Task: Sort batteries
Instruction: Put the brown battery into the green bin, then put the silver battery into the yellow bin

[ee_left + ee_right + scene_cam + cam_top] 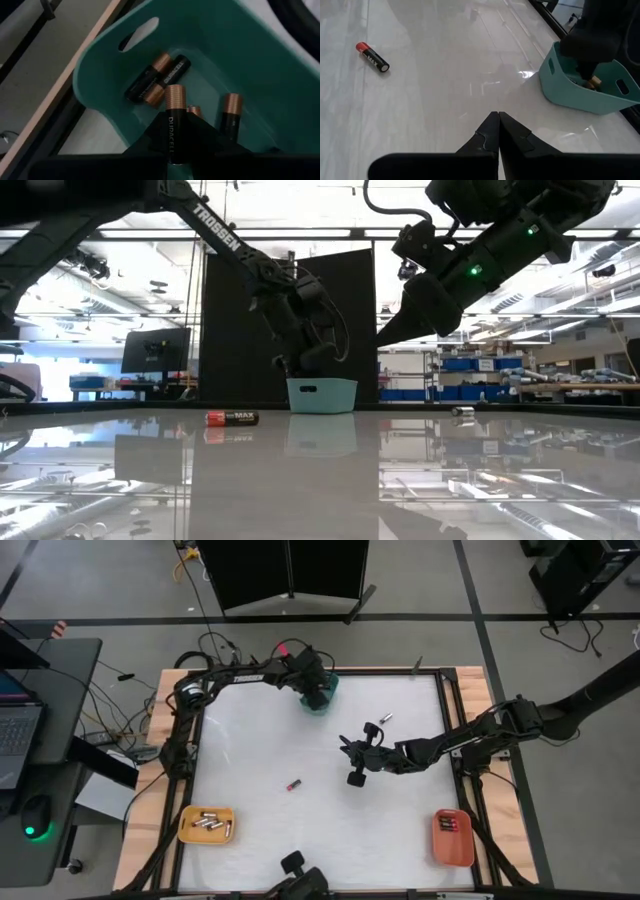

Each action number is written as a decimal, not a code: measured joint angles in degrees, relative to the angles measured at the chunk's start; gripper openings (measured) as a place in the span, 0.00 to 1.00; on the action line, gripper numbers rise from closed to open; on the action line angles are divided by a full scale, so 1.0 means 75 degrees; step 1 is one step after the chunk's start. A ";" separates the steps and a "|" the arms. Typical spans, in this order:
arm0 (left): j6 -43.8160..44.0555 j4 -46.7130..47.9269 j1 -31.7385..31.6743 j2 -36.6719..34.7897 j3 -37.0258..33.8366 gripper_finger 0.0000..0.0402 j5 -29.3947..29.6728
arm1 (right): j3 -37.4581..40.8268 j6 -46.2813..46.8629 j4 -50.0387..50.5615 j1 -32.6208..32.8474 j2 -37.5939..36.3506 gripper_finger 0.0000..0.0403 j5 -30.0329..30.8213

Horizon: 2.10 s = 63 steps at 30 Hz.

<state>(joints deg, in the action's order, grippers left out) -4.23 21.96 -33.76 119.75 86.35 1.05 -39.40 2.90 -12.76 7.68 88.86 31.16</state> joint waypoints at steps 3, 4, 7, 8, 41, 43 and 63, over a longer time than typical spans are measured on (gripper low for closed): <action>0.0033 0.0094 -0.0049 0.0112 0.0000 0.11 -0.0080 | 0.0000 0.0012 -0.0002 -0.0002 0.0000 0.03 0.0000; 0.0041 0.0083 -0.0050 0.0175 0.0003 0.12 -0.0099 | 0.0000 0.0014 -0.0002 -0.0002 0.0000 0.03 0.0000; 0.0050 0.0093 -0.0054 0.0241 -0.0014 0.12 -0.0135 | 0.0000 0.0009 -0.0007 -0.0002 0.0000 0.03 0.0000; 0.0047 -0.0018 -0.0049 0.0256 -0.0023 0.12 -0.0136 | 0.0000 0.0009 -0.0005 -0.0002 0.0000 0.03 0.0000; -0.1212 -0.0640 0.0286 -0.1124 -0.0101 0.03 0.0361 | 0.1621 -0.0388 -0.3196 -0.0771 0.0000 0.01 -0.1174; -0.1211 -0.1312 0.0393 -0.1558 -0.0727 0.02 0.0369 | 0.2039 -0.0394 -0.3975 -0.0993 0.0000 0.01 -0.1421; 0.0436 -0.7453 0.2827 -0.5625 -0.7251 0.02 -0.0789 | 0.2664 0.0452 -0.4356 -0.1553 0.0000 0.04 -0.2378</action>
<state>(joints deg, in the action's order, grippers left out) -0.97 -33.94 -12.56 77.56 31.97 -4.87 -19.42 6.28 -45.43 -3.97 88.86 13.32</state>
